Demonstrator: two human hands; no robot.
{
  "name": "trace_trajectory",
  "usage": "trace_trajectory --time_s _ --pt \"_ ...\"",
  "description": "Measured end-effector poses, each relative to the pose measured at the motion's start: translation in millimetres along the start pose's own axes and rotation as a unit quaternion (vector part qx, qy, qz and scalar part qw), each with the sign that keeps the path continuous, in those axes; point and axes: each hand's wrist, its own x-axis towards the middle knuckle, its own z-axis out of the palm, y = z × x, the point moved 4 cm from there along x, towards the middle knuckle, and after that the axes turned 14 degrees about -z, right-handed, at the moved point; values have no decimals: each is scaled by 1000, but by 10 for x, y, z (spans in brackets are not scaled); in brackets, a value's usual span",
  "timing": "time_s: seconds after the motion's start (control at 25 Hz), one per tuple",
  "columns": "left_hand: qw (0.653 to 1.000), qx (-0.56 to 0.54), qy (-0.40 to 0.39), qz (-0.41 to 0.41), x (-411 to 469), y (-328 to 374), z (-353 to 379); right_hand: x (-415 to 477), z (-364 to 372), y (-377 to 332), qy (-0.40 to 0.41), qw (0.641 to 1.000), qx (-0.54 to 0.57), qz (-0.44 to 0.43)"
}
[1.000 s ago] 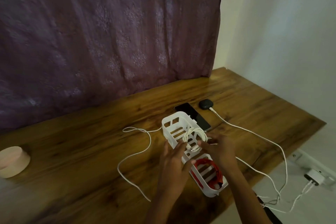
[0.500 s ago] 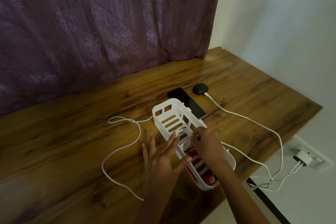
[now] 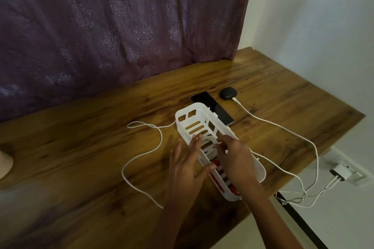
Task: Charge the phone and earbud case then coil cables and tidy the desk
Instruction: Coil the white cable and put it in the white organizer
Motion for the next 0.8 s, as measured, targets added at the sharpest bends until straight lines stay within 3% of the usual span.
trace_trajectory --time_s 0.16,0.28,0.36,0.64,0.8 --pt "997 -52 40 -41 -103 -99 -175 -117 -74 -354 80 983 39 -158" --pt "992 -82 65 -76 -197 -210 -306 -280 123 -604 -90 945 3 -314" --pt "991 -74 52 -100 -261 -255 -322 -436 299 -647 -178 910 -53 -370" --pt "988 -81 75 -108 -554 -296 -524 -658 526 -484 -241 887 -161 -359" --pt "981 -115 117 -106 -653 -285 -744 -631 443 -625 -172 938 -40 -297"
